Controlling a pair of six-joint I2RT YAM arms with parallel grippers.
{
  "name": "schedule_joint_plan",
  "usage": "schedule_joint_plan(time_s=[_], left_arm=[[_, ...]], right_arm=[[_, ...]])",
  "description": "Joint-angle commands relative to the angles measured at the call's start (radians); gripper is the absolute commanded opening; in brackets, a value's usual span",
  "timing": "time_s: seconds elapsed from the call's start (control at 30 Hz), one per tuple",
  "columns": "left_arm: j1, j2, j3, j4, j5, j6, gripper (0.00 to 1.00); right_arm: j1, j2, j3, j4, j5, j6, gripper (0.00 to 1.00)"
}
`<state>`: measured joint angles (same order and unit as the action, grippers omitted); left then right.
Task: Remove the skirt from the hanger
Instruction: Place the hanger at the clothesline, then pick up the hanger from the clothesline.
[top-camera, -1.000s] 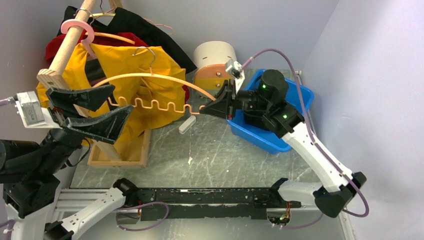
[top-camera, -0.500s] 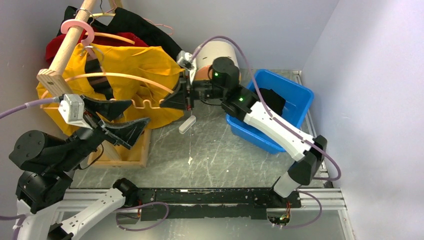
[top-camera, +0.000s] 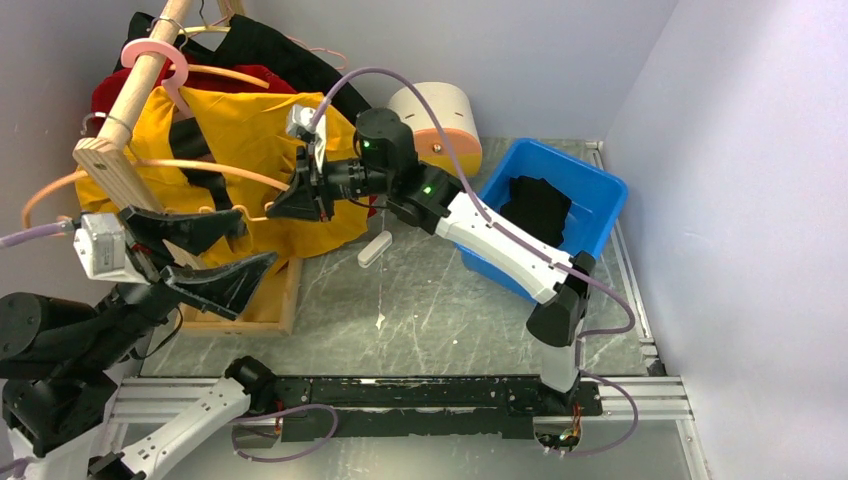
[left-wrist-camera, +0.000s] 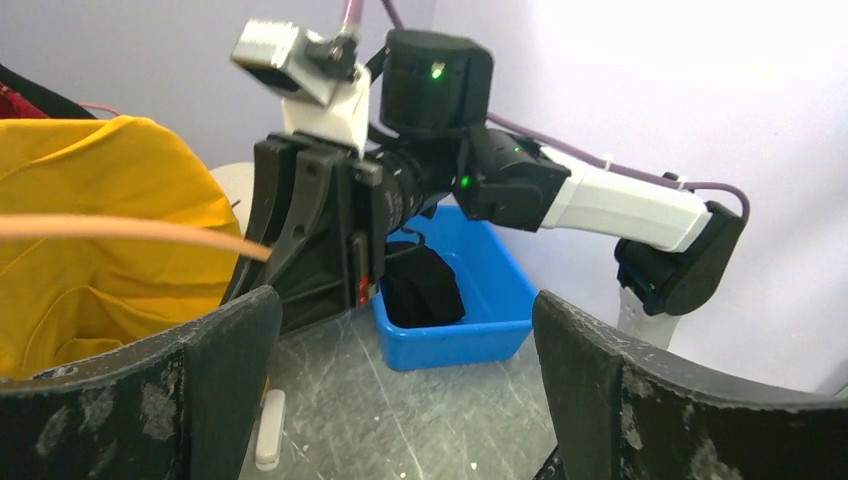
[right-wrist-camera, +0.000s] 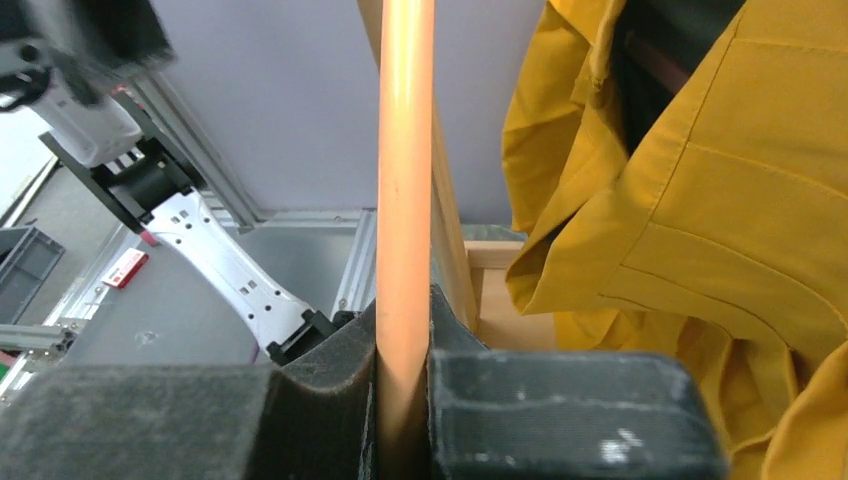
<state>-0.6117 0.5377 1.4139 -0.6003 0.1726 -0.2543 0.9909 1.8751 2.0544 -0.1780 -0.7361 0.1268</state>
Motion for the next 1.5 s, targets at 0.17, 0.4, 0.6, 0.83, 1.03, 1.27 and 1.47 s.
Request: schedule_joint_plan(time_s=[0.17, 0.4, 0.6, 0.83, 1.03, 1.27, 1.47], left_arm=[[-0.005, 0.004, 0.027, -0.015, 0.010, 0.012, 0.99], [-0.005, 0.019, 0.030, -0.015, -0.083, -0.003, 0.99], [-0.004, 0.025, 0.045, -0.017, -0.138, 0.007, 0.99], [-0.005, 0.039, 0.057, -0.046, -0.218, 0.021, 0.99], [-0.004, 0.032, 0.034, -0.038, -0.241, 0.017, 0.99], [-0.005, 0.037, 0.045, -0.047, -0.232, 0.012, 0.99], [-0.005, 0.036, 0.049, -0.077, -0.223, 0.034, 0.99]], right_arm=[[0.046, -0.008, 0.002, -0.121, 0.077, -0.102, 0.00], [0.049, -0.038, -0.034, -0.127, 0.178, -0.056, 0.22], [0.048, -0.142, -0.140, -0.120, 0.266, -0.021, 0.65], [0.047, -0.317, -0.259, -0.151, 0.408, -0.019, 0.80], [0.013, -0.402, -0.314, -0.098, 0.547, -0.020, 0.87], [-0.086, -0.309, -0.177, -0.081, 0.623, 0.012, 0.88], [-0.220, -0.186, -0.055, -0.033, 0.509, 0.072, 0.95]])
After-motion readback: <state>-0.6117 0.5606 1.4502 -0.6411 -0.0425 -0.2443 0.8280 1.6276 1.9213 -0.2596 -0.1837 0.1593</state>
